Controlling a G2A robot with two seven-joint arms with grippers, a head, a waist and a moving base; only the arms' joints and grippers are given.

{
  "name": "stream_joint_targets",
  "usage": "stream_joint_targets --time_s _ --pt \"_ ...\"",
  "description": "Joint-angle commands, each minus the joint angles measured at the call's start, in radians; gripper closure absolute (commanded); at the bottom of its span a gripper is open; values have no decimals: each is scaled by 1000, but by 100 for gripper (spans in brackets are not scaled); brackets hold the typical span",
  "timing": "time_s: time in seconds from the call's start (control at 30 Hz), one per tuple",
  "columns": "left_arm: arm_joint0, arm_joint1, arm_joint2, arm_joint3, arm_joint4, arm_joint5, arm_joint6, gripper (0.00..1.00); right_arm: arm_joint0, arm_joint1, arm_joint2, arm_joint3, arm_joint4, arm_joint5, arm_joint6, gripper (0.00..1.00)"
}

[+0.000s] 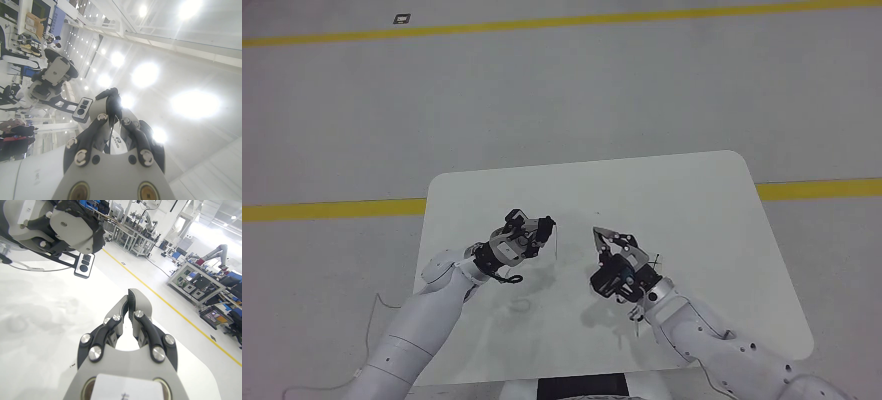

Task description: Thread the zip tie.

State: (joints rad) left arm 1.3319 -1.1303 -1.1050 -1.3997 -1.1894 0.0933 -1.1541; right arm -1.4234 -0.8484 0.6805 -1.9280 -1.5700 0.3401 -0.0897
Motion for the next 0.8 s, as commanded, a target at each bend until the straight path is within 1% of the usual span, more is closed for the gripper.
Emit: stream_joint_targets --time_s 0.0,0.17,0.27,0.3,0.33,0.37,0.4,0.67,0.77 --pt "0 0 0 0 0 0 0 100 -6 2 7 -2 0 0 -1 100" --pt "0 0 0 0 0 0 0 100 -22 5 22 -9 0 0 -5 100" --pt "0 0 0 0 0 0 0 100 -42 1 22 -36 9 -12 -30 100" --pt "0 0 0 0 0 0 0 100 -46 -1 24 -38 15 -19 -37 63" --pt "0 0 0 0 0 0 0 100 -48 -3 26 -41 16 -27 -42 41" --pt "0 0 0 0 0 0 0 100 -50 -5 28 -42 15 -34 -46 5" --pt "0 0 0 0 0 0 0 100 -53 -8 31 -41 13 -38 -48 0" --pt "0 0 0 0 0 0 0 100 -72 -25 51 -29 4 -51 -46 0" --pt "0 0 0 0 0 0 0 100 -73 -26 52 -28 4 -50 -44 0"
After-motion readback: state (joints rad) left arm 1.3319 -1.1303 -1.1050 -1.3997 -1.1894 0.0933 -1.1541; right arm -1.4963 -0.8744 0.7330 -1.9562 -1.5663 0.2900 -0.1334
